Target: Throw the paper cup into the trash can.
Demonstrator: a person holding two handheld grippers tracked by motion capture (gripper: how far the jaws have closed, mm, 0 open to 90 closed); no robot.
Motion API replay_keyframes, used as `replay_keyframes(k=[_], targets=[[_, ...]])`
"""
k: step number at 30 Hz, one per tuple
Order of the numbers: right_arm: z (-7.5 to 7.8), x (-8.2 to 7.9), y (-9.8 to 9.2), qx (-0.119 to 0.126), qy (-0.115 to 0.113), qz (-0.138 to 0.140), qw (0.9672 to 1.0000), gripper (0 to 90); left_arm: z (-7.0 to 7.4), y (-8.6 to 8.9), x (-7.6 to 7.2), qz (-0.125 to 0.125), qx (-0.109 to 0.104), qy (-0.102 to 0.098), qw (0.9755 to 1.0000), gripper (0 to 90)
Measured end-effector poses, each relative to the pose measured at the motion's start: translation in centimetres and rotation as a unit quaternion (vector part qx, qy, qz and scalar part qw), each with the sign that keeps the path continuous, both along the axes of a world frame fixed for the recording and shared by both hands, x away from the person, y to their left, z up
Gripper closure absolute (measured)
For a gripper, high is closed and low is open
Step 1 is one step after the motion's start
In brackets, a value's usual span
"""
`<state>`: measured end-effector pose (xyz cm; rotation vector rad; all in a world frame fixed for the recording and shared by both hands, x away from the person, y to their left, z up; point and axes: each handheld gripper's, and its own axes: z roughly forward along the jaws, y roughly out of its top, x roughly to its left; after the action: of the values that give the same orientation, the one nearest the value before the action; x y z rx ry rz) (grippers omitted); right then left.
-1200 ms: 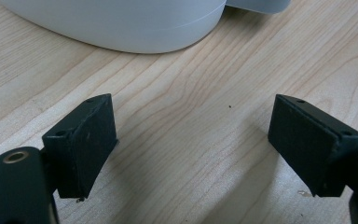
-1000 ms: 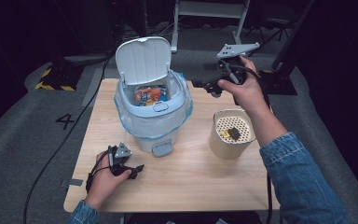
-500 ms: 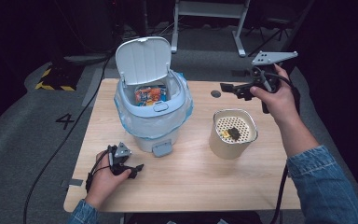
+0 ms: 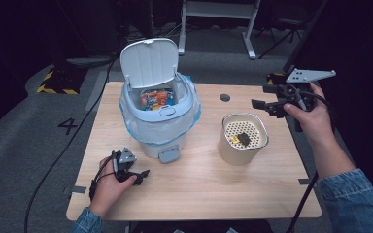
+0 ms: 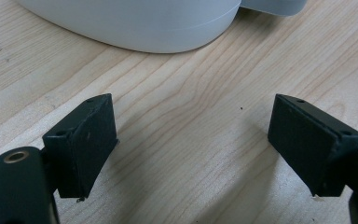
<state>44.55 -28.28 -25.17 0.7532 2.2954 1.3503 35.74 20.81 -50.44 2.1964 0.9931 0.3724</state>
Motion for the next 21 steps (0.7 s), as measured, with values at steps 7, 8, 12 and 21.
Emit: replay_keyframes(k=[7, 8, 12, 21], targets=[[-2.4, -1.8, -3.8, -0.016, 0.009, -0.014, 0.9997, 26.4, 0.0, 0.1, 0.0, -0.001, 0.002, -0.001, 1.0000, 15.7], [-2.4, -1.8, -3.8, -0.016, 0.009, -0.014, 0.9997, 26.4, 0.0, 0.1, 0.0, -0.001, 0.002, -0.001, 1.0000, 15.8], [-4.2, -2.9, -5.4, -0.029, 0.018, -0.021, 0.9992, 27.3, 0.0, 0.0, 0.0, 0.001, -0.001, 0.000, 1.0000, 15.7], [-9.1, -5.2, -8.1, -0.034, 0.035, -0.049, 0.9976, 26.8, 0.0, 0.1, 0.0, 0.002, -0.003, 0.000, 1.0000, 16.4]])
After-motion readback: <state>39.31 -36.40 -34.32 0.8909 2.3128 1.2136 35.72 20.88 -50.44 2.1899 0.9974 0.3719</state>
